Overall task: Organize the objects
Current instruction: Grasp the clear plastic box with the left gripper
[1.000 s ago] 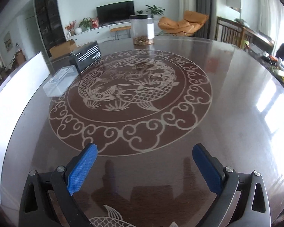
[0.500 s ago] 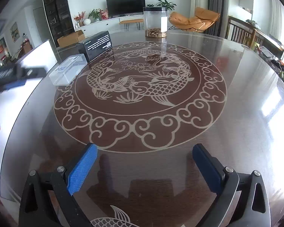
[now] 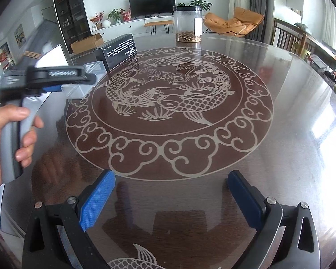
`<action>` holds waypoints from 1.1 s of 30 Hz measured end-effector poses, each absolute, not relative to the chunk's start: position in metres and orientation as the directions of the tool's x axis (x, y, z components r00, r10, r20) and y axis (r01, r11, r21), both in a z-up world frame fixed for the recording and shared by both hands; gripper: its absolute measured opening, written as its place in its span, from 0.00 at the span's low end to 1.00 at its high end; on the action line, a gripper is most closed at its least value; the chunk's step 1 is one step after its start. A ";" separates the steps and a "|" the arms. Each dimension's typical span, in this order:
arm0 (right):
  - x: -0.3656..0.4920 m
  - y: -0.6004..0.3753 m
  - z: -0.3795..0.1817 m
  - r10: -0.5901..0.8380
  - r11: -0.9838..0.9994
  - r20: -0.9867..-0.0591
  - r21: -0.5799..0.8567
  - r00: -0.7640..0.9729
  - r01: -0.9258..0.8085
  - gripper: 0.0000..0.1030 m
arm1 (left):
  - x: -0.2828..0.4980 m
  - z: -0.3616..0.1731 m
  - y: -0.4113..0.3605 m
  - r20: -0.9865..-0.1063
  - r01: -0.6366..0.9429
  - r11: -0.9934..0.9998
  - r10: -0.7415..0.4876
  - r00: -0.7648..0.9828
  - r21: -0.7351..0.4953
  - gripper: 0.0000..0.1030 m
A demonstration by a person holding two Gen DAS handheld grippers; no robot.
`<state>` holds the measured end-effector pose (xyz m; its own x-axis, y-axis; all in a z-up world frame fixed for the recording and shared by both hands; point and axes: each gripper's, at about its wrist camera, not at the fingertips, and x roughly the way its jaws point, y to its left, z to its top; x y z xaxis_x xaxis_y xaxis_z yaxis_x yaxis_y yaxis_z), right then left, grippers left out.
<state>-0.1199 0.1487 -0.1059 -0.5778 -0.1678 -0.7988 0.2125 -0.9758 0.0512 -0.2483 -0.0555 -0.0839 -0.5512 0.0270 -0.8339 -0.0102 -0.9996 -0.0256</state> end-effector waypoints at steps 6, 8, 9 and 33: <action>-0.120 0.148 -0.106 -0.167 -0.976 -0.799 0.051 -0.578 0.212 0.98 | -0.248 -0.076 -0.051 -0.803 -0.016 -1.000 0.007 -0.596 0.002 0.66; -0.120 0.149 -0.105 -0.167 -0.976 -0.799 0.051 -0.577 0.212 0.98 | -0.245 -0.075 -0.053 -0.803 -0.016 -1.000 0.003 -0.596 0.008 0.60; -0.120 0.149 -0.105 -0.167 -0.976 -0.799 0.051 -0.577 0.212 0.98 | -0.243 -0.074 -0.055 -0.801 -0.008 -1.000 -0.009 -0.598 0.018 0.60; -0.122 0.147 -0.107 -0.159 -0.975 -0.805 0.036 -0.571 0.221 1.00 | -0.207 -0.078 -0.088 -0.796 0.136 -0.991 -0.096 -0.598 0.017 0.78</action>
